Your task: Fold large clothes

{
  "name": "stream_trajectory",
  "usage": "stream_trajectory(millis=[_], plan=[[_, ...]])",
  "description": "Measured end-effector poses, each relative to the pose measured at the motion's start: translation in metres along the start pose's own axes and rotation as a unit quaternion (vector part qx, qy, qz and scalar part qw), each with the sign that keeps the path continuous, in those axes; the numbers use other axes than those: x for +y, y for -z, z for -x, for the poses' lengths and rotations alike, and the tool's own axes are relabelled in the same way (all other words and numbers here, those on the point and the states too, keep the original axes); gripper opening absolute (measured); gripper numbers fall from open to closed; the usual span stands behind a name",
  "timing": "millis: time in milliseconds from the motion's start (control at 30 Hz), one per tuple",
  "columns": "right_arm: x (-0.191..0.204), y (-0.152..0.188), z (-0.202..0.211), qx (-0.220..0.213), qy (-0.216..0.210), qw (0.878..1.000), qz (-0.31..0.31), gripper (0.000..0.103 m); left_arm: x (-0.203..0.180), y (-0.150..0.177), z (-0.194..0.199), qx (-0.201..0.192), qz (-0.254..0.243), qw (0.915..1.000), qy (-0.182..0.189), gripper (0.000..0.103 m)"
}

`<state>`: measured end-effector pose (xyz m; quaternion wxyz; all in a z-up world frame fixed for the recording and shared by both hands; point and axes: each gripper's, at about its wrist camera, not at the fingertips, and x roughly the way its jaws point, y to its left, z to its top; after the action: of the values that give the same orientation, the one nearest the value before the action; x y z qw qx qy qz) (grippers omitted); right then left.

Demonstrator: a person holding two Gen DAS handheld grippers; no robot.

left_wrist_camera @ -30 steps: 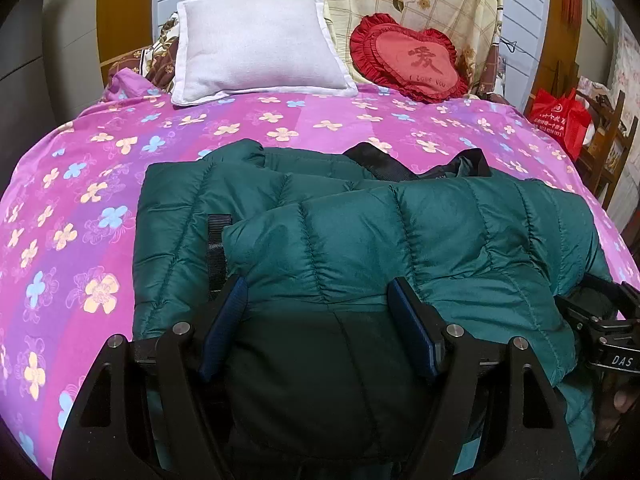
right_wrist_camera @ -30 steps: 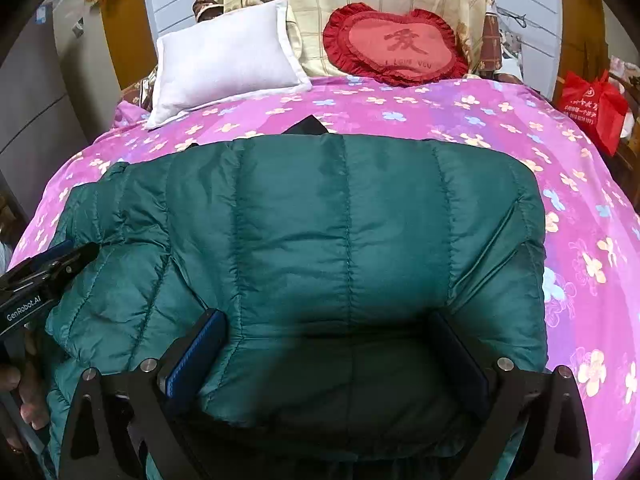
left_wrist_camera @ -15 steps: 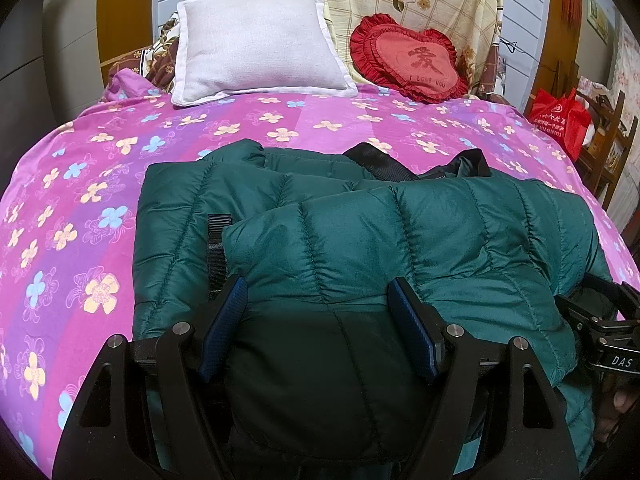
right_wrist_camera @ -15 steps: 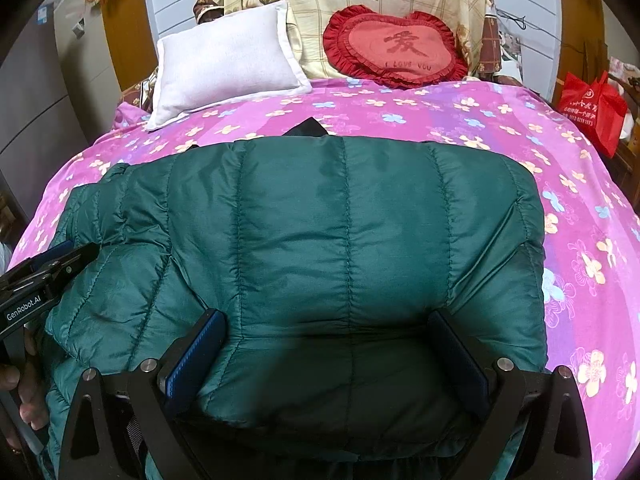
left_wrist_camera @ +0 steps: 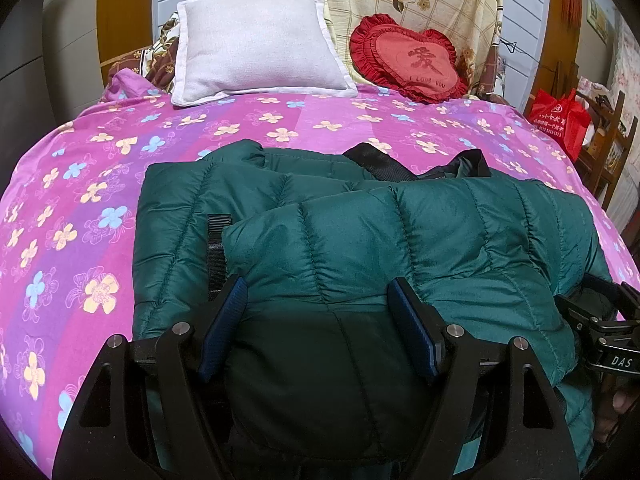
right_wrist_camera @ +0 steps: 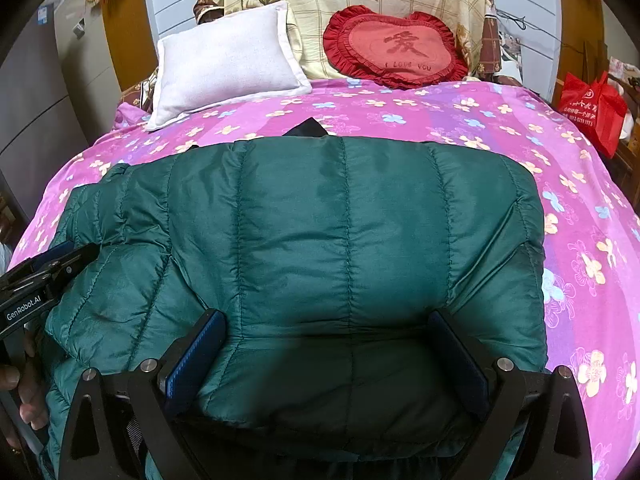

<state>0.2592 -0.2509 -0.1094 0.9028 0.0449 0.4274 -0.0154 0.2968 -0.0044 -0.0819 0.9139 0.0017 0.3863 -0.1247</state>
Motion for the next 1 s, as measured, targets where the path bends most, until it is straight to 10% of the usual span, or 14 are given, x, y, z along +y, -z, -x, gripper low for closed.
stream_trajectory(millis=[200, 367, 667, 1000], plan=[[0.002, -0.006, 0.009, -0.006, 0.004, 1.0, 0.007, 0.099, 0.002, -0.002, 0.003, -0.002, 0.007, 1.0, 0.004, 0.073], [-0.025, -0.059, 0.05, -0.097, -0.018, 0.995, -0.025, 0.098, -0.003, -0.035, 0.026, -0.035, 0.019, 0.999, -0.018, 0.074], [-0.056, -0.07, -0.032, 0.053, 0.009, 0.997, -0.06, 0.098, 0.015, -0.03, -0.012, 0.041, 0.032, 0.9983, -0.027, 0.078], [-0.045, -0.053, 0.102, -0.032, -0.023, 0.997, -0.063, 0.097, 0.031, -0.003, 0.09, -0.018, 0.018, 0.9992, -0.03, 0.078]])
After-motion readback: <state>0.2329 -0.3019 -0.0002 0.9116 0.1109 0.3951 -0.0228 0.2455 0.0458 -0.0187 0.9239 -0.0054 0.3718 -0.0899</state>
